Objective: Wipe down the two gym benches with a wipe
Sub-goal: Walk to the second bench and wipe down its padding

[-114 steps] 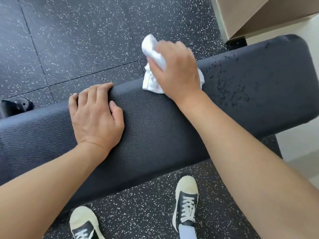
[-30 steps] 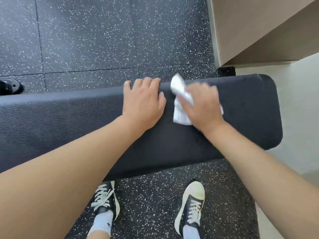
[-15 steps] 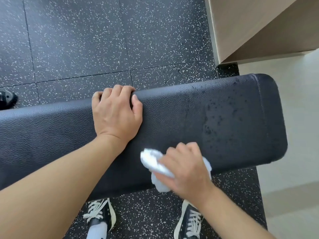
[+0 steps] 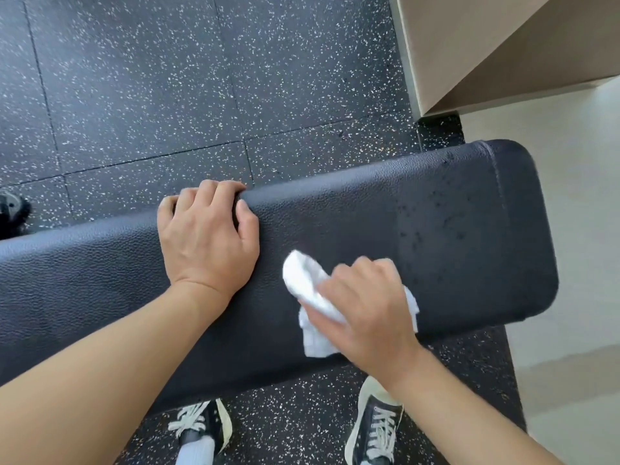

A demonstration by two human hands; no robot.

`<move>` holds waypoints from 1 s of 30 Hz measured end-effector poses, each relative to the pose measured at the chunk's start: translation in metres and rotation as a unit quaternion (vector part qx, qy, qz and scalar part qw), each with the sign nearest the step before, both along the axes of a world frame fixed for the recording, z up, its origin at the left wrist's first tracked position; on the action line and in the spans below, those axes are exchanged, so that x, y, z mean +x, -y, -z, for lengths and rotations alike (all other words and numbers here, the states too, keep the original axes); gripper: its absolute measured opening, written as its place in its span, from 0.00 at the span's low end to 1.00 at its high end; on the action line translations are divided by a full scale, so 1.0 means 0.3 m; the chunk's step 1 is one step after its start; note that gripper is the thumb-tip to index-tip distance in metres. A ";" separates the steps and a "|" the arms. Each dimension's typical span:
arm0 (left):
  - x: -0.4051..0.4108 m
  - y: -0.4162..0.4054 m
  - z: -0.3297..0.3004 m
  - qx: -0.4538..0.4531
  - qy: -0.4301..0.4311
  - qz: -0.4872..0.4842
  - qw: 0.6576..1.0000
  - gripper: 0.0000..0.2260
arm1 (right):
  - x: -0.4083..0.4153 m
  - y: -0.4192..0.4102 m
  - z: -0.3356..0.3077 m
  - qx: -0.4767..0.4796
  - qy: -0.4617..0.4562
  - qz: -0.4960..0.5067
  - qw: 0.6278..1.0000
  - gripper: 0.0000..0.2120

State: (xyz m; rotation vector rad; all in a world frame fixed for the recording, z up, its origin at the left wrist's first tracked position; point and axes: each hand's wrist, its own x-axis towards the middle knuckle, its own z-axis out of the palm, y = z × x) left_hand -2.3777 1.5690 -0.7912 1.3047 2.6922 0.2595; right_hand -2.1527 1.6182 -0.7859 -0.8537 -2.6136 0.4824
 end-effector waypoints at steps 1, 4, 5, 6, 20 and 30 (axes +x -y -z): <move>-0.002 0.001 0.001 0.002 -0.002 0.001 1.000 0.16 | 0.075 0.054 -0.001 -0.003 0.013 -0.018 1.000 0.12; -0.005 0.004 0.008 0.006 -0.001 0.000 1.000 0.16 | 0.150 0.065 0.005 0.012 0.033 -0.070 0.997 0.12; -0.002 0.004 0.010 0.004 -0.002 0.000 1.000 0.16 | 0.122 0.027 0.006 0.022 0.031 -0.085 0.996 0.12; 0.001 0.004 0.009 0.003 -0.002 0.000 1.000 0.16 | 0.078 -0.021 0.005 0.037 0.030 -0.092 0.995 0.12; -0.001 0.001 0.008 0.003 -0.007 -0.002 1.000 0.17 | 0.066 -0.062 0.006 0.014 -0.010 -0.007 1.000 0.11; -0.003 0.004 0.017 0.004 -0.010 -0.001 1.000 0.16 | -0.099 -0.320 0.027 0.072 -0.042 0.018 0.996 0.11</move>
